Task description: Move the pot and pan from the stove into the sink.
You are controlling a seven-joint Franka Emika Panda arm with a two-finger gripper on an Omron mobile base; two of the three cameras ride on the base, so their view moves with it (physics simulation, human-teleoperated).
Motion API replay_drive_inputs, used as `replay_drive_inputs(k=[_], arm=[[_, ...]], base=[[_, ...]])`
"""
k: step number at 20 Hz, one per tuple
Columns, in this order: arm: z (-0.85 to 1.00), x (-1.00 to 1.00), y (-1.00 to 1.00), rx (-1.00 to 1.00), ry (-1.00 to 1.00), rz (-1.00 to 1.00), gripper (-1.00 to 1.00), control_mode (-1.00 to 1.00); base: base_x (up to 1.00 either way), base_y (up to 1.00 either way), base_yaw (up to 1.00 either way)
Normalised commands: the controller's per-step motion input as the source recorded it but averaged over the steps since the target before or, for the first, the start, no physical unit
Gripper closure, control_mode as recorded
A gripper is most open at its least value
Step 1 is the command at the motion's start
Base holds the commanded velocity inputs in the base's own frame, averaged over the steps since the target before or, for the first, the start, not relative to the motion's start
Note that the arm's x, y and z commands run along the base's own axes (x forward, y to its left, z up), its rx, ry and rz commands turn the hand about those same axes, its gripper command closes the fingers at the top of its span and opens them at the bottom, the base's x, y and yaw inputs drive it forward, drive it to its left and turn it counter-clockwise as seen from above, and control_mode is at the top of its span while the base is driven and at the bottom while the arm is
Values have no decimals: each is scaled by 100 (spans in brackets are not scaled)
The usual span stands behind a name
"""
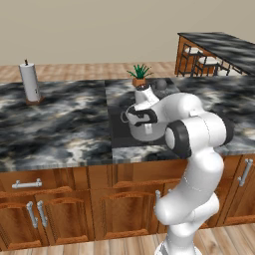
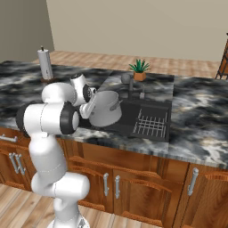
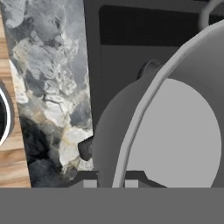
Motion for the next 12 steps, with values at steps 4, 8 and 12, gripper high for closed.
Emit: replay_drive_inputs(k=[4, 8, 12], arm=[[-17, 38, 0, -1, 5, 0, 100, -100], [-20, 42, 0, 0, 6, 0, 100, -100], [-23, 52, 0, 0, 1, 0, 100, -100]], base=[[0, 0, 0], [0, 0, 0], [0, 0, 0]])
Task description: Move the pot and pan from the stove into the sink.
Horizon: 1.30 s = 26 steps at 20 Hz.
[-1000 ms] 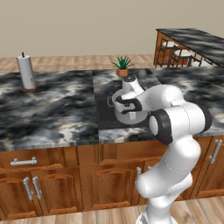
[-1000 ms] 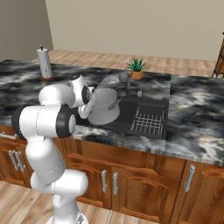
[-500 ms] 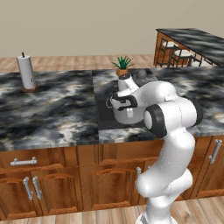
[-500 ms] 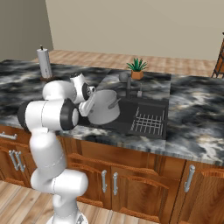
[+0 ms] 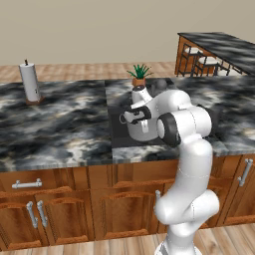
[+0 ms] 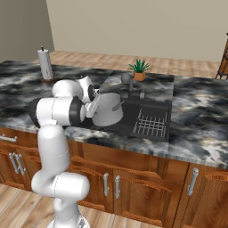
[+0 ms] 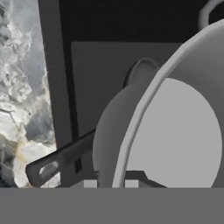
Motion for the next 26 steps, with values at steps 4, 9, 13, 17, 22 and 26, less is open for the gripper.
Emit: replay_drive_inputs(k=[4, 9, 13, 17, 22, 26], arm=[[-23, 58, 0, 0, 0, -1, 100, -100], [-24, 56, 0, -1, 0, -1, 100, -100], [-30, 45, 0, -1, 0, -2, 100, -100], [-25, 48, 0, 0, 0, -2, 100, -100], [-27, 44, 0, 0, 0, -2, 100, -100], [-25, 50, -1, 0, 0, -2, 100, -100]], base=[[0, 0, 0], [0, 0, 0], [0, 0, 0], [0, 0, 0], [0, 0, 0], [0, 0, 0]])
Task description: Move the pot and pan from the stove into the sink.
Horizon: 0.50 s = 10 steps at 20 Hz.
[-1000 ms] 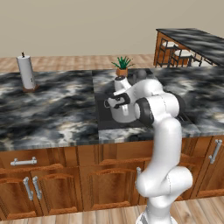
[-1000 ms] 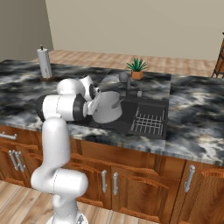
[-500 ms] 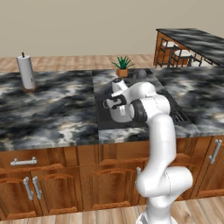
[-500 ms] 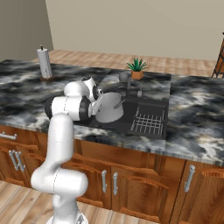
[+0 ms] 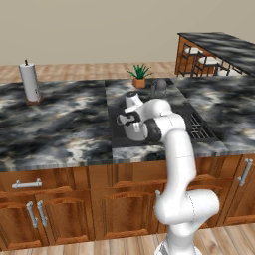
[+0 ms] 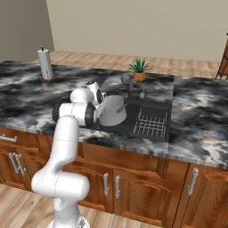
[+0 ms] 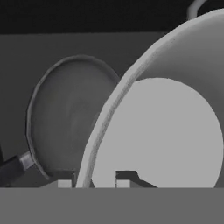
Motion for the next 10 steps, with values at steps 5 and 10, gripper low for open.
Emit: replay_drive_inputs(k=[5, 10], arm=[[-28, 40, -8, 0, 0, -1, 100, -100], [-18, 37, -8, 0, 0, 0, 100, -100]], base=[[0, 0, 0], [0, 0, 0]])
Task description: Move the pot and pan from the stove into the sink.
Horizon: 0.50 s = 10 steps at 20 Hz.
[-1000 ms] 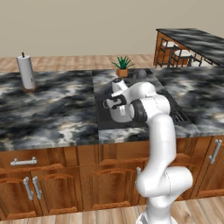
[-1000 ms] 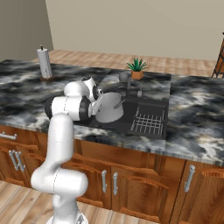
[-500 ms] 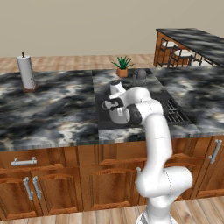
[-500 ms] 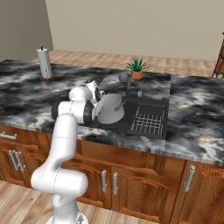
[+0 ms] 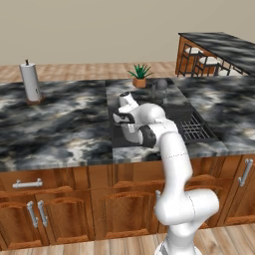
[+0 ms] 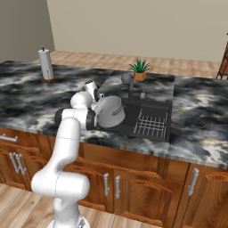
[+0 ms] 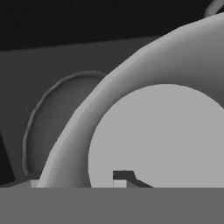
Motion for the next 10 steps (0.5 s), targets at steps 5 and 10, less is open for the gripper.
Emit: replay_drive_inputs(k=[5, 10], arm=[[-1, 12, -1, 0, 1, 0, 100, -100], [11, 2, 0, 0, 0, -4, -100, -100]], base=[[0, 0, 0], [0, 0, 0]])
